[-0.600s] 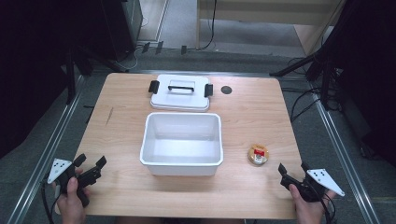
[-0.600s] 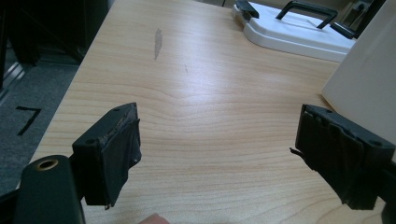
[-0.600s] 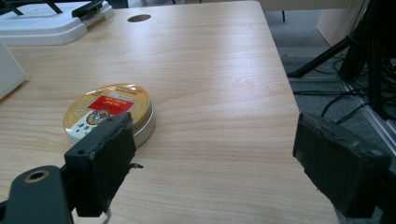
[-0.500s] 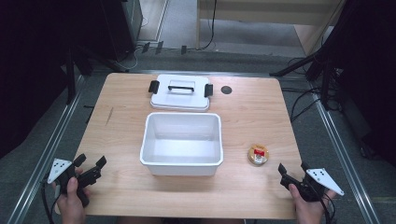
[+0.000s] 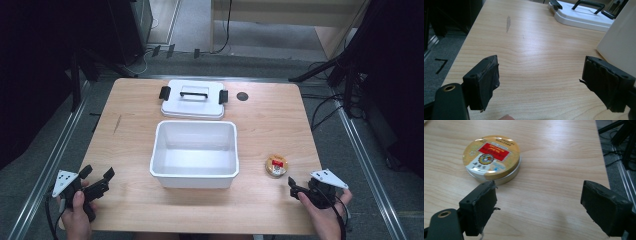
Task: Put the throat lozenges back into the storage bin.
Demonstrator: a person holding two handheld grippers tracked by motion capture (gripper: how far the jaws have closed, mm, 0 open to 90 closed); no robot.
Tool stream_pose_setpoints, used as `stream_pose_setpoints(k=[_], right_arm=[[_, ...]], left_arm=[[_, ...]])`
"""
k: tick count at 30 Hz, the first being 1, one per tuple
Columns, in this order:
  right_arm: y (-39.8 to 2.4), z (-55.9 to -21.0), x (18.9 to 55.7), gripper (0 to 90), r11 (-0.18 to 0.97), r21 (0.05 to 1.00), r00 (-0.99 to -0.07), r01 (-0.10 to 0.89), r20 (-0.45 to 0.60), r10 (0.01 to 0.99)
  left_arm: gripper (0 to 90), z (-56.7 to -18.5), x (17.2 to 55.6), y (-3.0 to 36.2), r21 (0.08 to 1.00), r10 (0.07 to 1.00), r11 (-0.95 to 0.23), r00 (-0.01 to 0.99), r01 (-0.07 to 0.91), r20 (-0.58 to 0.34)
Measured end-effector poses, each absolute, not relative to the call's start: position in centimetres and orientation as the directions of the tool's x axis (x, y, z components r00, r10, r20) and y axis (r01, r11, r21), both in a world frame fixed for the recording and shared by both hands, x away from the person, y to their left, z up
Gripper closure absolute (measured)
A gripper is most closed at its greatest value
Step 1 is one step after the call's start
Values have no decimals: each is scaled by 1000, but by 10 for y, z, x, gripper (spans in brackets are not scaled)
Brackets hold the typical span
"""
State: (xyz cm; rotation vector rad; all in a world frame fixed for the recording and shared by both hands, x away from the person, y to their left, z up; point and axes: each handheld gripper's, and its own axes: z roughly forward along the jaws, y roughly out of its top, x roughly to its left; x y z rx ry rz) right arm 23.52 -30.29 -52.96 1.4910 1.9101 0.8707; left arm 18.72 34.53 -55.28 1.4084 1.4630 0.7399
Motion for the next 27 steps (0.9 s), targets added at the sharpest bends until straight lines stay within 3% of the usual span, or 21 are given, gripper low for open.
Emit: stream_pose_setpoints(k=[13,21,27], right_arm=[[-273,-495,271,108,368,543,-367,755,-115,923],[-257,-485,293,20,423,379,-432,823,-66,899],[-246,-486,307,6,476,256,-473,842,-77,878]], left_arm=[[148,-553,187,345,903,972,148,111,404,-209],[148,-553,187,345,903,971,149,111,404,-210],[148,-553,187,345,903,971,152,110,403,-213]])
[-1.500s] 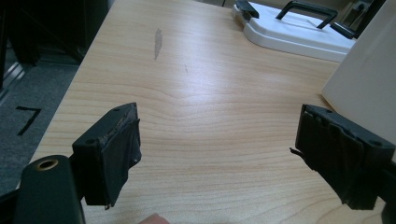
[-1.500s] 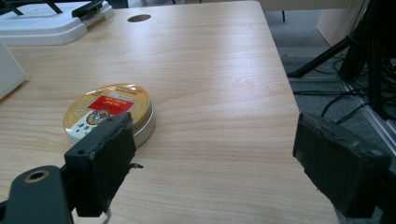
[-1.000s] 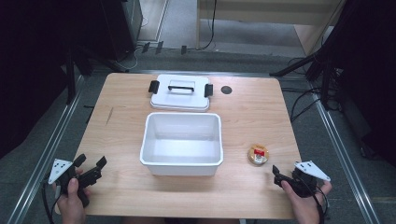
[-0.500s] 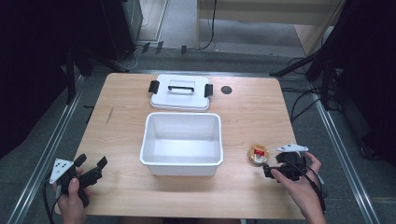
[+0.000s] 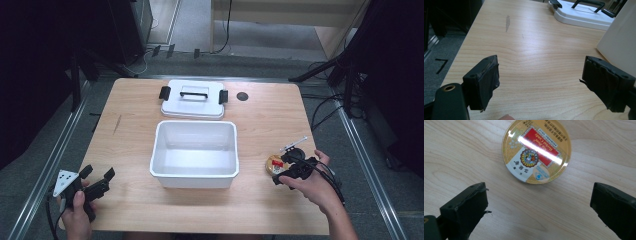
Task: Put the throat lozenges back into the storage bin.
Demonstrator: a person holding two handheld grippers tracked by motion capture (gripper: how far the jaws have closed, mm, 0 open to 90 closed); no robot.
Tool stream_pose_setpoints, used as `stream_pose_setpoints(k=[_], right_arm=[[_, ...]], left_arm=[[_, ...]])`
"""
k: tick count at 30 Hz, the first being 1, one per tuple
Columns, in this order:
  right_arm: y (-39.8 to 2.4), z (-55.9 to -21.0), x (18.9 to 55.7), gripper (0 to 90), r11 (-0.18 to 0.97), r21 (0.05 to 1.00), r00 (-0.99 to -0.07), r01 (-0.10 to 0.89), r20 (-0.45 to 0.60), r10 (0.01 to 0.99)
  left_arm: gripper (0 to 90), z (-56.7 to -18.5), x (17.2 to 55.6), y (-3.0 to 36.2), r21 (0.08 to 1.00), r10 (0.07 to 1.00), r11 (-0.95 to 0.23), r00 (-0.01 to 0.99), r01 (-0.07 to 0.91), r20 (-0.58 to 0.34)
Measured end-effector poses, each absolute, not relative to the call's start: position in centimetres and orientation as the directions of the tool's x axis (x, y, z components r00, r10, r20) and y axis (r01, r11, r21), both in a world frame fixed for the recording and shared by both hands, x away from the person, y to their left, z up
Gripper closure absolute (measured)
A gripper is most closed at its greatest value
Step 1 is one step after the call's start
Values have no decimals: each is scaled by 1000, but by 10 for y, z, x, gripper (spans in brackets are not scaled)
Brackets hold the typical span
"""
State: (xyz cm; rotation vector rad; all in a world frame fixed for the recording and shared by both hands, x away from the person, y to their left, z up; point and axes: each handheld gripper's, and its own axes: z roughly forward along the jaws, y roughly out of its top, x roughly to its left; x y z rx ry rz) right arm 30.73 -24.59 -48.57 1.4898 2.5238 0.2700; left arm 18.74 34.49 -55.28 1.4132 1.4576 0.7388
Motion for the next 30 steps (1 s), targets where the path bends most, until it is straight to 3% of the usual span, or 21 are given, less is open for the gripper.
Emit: stream_pose_setpoints(k=[10,30], right_arm=[[-235,-482,331,4,449,132,-448,884,-39,893],[-220,-500,366,34,361,36,-360,932,-33,932]], left_arm=[[148,-553,187,346,901,971,156,104,405,-215],[148,-553,188,345,901,971,156,106,405,-216]])
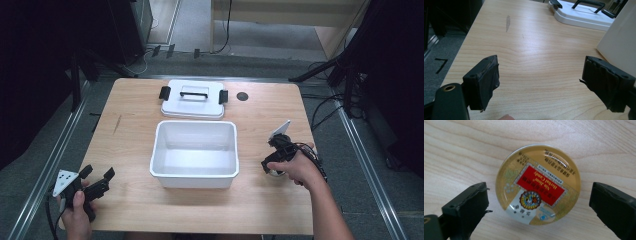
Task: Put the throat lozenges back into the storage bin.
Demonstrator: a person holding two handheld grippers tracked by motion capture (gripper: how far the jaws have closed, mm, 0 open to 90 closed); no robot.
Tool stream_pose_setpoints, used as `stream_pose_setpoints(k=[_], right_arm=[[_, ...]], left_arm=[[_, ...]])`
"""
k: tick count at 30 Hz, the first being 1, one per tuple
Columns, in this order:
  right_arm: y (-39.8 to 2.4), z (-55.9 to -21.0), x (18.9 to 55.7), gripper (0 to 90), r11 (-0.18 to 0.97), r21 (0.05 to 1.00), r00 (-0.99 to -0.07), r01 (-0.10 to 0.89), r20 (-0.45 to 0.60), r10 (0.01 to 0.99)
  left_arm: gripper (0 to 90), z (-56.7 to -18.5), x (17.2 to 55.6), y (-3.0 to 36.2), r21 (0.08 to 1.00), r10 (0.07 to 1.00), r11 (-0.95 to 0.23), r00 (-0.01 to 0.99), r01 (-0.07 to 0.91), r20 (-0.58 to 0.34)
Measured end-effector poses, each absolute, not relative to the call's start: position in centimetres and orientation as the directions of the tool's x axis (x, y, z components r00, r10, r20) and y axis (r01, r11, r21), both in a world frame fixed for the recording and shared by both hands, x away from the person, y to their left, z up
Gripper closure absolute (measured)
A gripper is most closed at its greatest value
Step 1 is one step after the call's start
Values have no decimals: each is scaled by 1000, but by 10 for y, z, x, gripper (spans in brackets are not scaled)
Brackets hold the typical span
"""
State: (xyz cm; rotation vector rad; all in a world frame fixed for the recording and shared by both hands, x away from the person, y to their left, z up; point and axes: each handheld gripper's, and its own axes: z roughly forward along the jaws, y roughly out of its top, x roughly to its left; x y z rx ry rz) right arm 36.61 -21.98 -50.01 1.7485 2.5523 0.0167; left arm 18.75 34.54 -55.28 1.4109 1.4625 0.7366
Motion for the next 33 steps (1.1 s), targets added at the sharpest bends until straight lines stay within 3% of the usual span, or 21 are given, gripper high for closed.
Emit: stream_pose_setpoints(k=[11,13,33], right_arm=[[-213,-508,371,144,350,11,-350,937,-36,936],[-212,-508,371,197,346,7,-346,938,-38,937],[-205,-488,369,203,451,47,-450,891,-20,893]], left_arm=[[148,-553,188,345,901,970,157,107,405,-217],[148,-553,188,345,901,970,157,107,405,-217],[148,-553,188,346,900,970,158,108,406,-218]])
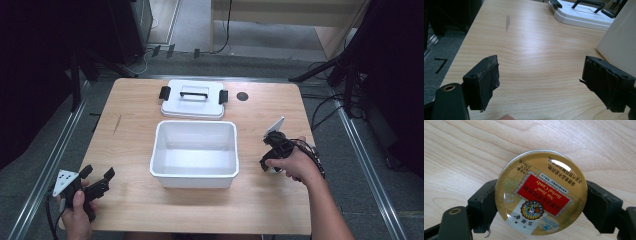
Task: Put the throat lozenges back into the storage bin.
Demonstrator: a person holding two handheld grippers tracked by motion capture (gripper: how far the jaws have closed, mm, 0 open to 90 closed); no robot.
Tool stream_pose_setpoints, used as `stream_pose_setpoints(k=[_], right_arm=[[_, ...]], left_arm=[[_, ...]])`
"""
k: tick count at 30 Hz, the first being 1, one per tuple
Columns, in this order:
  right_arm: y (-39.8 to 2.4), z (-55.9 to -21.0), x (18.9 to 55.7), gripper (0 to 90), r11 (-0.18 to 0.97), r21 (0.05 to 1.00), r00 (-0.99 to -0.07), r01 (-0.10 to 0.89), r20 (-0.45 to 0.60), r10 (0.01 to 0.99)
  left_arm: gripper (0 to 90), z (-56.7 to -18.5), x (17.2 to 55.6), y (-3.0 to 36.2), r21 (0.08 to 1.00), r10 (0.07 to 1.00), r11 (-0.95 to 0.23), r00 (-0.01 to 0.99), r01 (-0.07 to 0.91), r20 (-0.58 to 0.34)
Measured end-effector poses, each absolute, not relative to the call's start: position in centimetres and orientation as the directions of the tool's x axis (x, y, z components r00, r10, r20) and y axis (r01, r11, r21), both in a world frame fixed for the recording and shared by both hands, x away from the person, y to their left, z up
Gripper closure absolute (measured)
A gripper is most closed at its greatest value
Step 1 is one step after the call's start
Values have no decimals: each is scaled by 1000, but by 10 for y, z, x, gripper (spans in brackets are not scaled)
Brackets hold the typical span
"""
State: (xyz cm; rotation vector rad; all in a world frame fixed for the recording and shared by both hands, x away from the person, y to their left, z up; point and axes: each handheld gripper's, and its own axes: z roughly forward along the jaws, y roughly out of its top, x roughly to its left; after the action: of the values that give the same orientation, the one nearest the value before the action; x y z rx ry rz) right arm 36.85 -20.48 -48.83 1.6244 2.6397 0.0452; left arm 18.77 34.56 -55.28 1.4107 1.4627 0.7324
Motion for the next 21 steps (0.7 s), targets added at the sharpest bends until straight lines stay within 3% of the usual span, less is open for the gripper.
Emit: stream_pose_setpoints(k=[21], right_arm=[[-189,-428,367,203,545,91,-544,833,-43,838]], left_arm=[[148,-553,188,346,900,969,160,109,407,-221]])
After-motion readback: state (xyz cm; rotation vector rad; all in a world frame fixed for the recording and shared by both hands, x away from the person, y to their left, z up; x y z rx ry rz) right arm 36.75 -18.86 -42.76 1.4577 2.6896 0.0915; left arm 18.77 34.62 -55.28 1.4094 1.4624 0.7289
